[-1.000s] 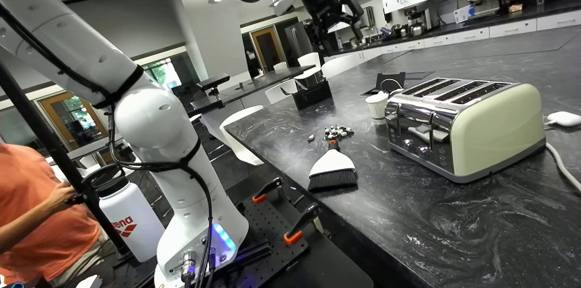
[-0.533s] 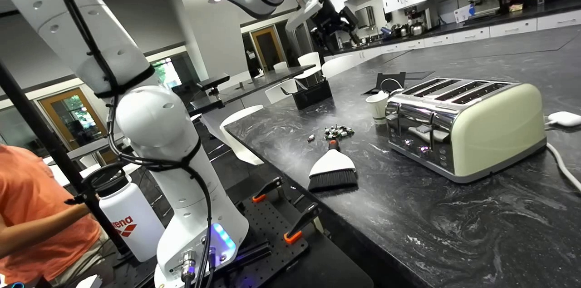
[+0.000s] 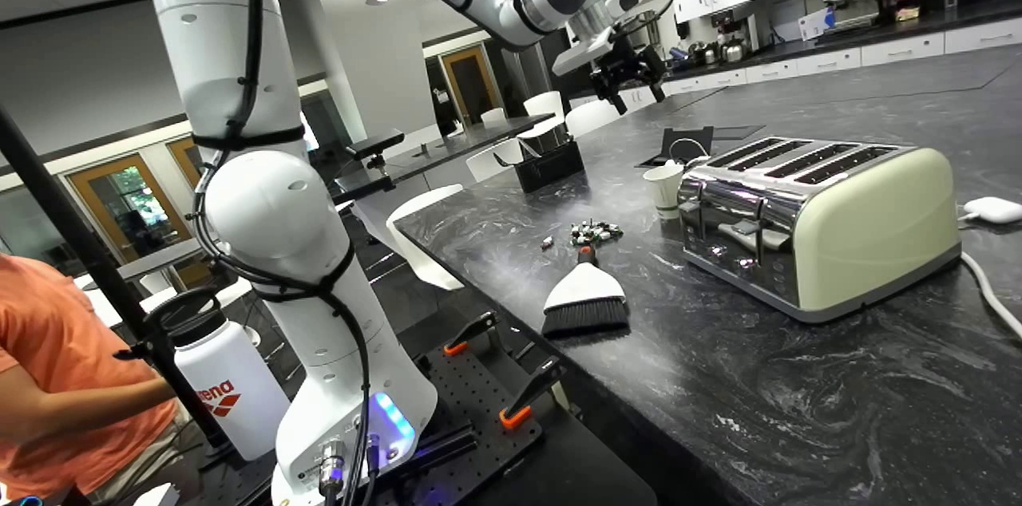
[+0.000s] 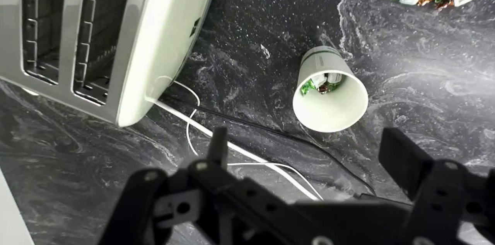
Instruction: Move the white cup to the right
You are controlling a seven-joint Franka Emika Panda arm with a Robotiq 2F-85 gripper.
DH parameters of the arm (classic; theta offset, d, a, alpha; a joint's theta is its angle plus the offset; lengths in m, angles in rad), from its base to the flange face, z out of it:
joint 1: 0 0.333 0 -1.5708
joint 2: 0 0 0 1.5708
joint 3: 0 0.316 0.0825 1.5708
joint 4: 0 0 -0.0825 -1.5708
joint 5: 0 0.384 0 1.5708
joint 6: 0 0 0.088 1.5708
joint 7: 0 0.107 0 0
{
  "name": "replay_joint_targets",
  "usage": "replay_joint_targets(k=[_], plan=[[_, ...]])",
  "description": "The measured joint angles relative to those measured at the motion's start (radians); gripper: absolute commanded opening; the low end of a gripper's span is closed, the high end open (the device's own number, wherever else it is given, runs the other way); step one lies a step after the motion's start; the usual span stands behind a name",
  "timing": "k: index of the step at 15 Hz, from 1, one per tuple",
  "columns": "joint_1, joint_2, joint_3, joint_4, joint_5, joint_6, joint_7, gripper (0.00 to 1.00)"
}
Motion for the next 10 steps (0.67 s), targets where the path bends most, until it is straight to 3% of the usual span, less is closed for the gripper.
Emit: replay_joint_targets(k=[10], plan=[[0.013, 0.33, -0.025, 0.287, 0.059, -0.001, 0.001, 1.0]])
